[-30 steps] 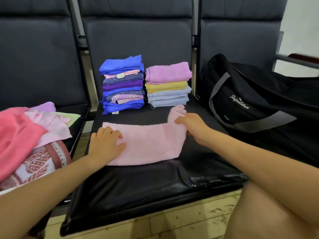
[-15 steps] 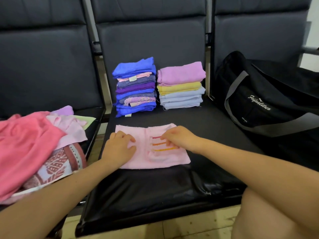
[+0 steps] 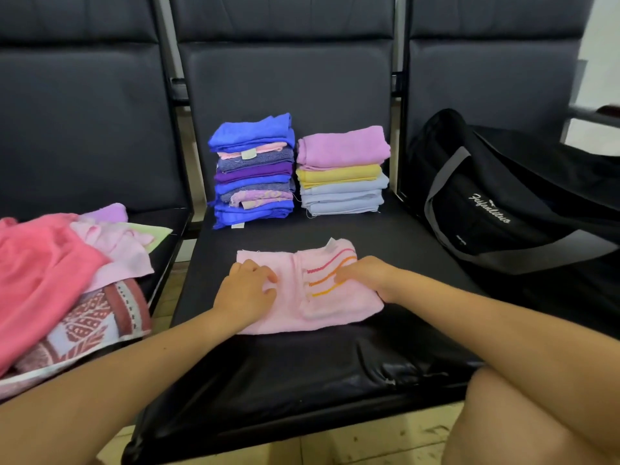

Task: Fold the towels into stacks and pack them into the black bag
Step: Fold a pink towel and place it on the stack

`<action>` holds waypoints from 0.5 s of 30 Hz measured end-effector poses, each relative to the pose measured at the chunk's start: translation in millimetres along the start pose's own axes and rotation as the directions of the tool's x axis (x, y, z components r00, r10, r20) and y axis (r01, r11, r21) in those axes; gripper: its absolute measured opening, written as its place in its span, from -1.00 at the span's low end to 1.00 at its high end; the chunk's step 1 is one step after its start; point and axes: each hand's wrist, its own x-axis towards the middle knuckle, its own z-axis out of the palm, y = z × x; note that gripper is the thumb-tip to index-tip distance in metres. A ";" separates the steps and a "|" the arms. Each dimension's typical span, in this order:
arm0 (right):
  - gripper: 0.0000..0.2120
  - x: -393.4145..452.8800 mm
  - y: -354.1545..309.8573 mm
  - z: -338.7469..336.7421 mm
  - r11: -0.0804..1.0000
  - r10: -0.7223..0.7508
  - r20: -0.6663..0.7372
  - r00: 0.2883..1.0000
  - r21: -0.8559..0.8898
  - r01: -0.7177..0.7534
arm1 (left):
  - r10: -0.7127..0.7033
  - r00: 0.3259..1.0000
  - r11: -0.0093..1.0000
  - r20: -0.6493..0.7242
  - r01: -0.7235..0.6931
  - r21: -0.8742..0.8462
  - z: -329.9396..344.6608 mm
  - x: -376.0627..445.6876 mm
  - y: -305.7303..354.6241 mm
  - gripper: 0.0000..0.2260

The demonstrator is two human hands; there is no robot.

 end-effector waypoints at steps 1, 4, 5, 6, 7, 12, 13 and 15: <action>-0.48 -0.4 -1.2 -3.5 0.999 0.018 -0.031 0.999 0.036 -0.017 | 0.009 1.000 1.000 0.023 -0.008 -0.017 0.6 1.7 0.6 -0.75; -0.49 -3.4 -5.7 -13.1 0.990 0.051 -0.085 0.995 0.139 -0.038 | 0.028 0.996 0.995 0.090 -0.019 -0.099 0.9 5.0 0.8 -0.75; -0.50 -3.7 -6.8 -15.4 0.988 0.052 -0.098 0.994 0.149 -0.037 | 0.035 0.995 0.994 0.094 -0.025 -0.110 1.3 5.8 -0.4 -0.75; -0.53 -4.1 -7.6 -17.7 0.990 0.035 -0.101 0.994 0.140 -0.020 | 0.041 0.995 0.994 0.090 -0.031 -0.109 1.4 6.4 -1.5 -0.75; -0.58 -5.7 -9.6 -19.4 0.991 0.010 -0.102 0.995 0.133 0.003 | 0.041 0.996 0.994 0.085 -0.032 -0.106 2.1 7.1 -3.8 -0.76; -0.75 -22.7 -31.8 -18.1 0.967 -0.224 -0.095 0.970 0.099 0.233 | -0.028 1.000 0.939 -0.014 0.022 -0.343 -2.4 14.0 -8.3 -0.78; -0.76 -26.8 -36.9 -15.1 0.960 -0.268 -0.089 0.959 0.058 0.274 | -0.075 0.997 0.887 -0.014 0.061 -0.458 -5.1 14.3 -7.0 -0.79; -0.75 -33.9 -44.9 -4.0 0.941 -0.337 -0.054 0.940 -0.052 0.334 | -0.139 0.990 0.799 -0.005 0.109 -0.591 -8.6 14.9 -6.3 -0.80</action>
